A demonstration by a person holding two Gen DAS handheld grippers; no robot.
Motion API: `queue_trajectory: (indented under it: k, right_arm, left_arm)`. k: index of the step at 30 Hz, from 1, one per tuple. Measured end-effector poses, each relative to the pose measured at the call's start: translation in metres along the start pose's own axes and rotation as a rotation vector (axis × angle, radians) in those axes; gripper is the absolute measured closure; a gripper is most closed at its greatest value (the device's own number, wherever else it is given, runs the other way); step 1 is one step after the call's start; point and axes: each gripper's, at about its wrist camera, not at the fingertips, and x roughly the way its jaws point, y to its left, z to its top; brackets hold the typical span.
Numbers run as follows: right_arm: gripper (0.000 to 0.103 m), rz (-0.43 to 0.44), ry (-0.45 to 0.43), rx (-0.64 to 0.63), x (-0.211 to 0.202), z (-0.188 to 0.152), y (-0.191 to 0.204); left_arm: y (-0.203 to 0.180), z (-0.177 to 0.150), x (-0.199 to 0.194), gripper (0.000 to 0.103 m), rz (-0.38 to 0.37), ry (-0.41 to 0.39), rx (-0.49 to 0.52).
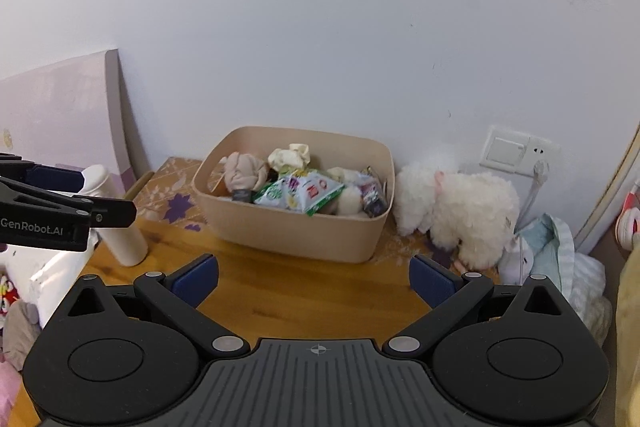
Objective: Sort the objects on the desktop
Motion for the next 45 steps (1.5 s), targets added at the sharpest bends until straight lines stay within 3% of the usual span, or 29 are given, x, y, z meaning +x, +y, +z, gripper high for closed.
queue_trajectory:
  k: [15, 23, 45]
  right_arm:
    - [0.0, -0.023, -0.008, 0.059, -0.066, -0.023, 0.002]
    - [0.0, -0.026, 0.065, 0.126, -0.083, -0.044, -0.005]
    - [0.0, -0.055, 0.167, 0.165, -0.115, -0.077, -0.005]
  left_arm:
    - [-0.01, -0.038, -0.062, 0.025, -0.07, 0.062, -0.001]
    - [-0.013, -0.049, -0.086, 0.025, -0.061, 0.083, 0.004]
    - [-0.027, -0.081, -0.102, 0.025, -0.113, 0.176, 0.039]
